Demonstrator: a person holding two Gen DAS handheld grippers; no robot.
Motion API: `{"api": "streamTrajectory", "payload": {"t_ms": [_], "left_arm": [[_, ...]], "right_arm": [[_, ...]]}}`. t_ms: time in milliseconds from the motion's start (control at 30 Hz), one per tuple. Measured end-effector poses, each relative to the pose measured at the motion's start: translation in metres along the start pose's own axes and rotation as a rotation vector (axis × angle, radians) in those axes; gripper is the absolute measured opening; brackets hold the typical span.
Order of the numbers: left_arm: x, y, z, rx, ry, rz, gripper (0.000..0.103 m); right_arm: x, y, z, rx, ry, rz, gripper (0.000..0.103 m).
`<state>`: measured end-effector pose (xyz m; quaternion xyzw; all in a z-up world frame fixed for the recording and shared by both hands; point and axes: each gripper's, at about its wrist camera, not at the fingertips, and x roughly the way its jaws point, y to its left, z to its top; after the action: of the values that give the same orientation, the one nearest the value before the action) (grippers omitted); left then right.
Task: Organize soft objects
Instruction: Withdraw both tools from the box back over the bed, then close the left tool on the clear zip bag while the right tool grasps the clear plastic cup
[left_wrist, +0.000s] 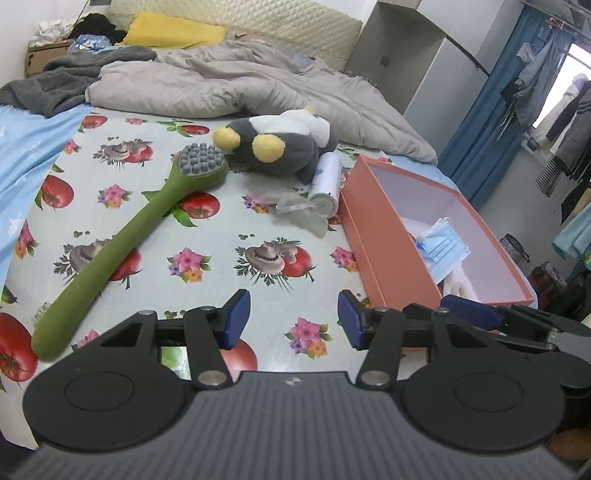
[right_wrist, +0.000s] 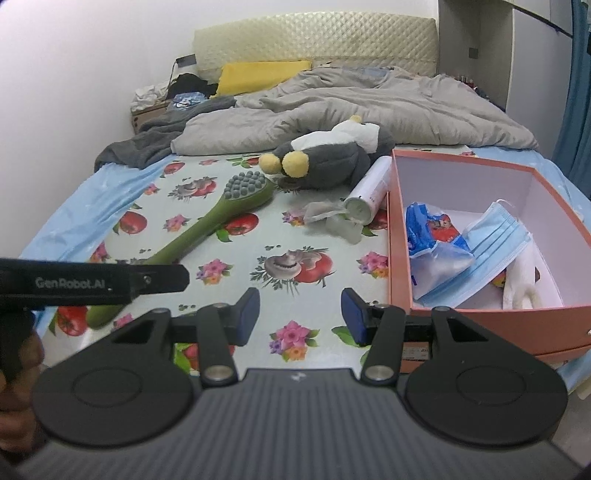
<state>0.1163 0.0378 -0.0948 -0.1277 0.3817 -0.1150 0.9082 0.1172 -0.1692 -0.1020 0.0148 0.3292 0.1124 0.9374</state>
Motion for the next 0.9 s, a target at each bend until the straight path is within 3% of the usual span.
{"api": "streamTrajectory", "payload": {"t_ms": [467,900], "left_arm": [[0.041,0.019,0.016,-0.126,0.010,-0.017,0.059],[0.146,0.060,0.065,-0.355,0.060,-0.156,0.059]], "right_arm": [[0.046,-0.009,-0.003,-0.034,0.004,-0.025,0.052],[0.131,-0.007,0.015,-0.050,0.011,-0.087,0.052]]}}
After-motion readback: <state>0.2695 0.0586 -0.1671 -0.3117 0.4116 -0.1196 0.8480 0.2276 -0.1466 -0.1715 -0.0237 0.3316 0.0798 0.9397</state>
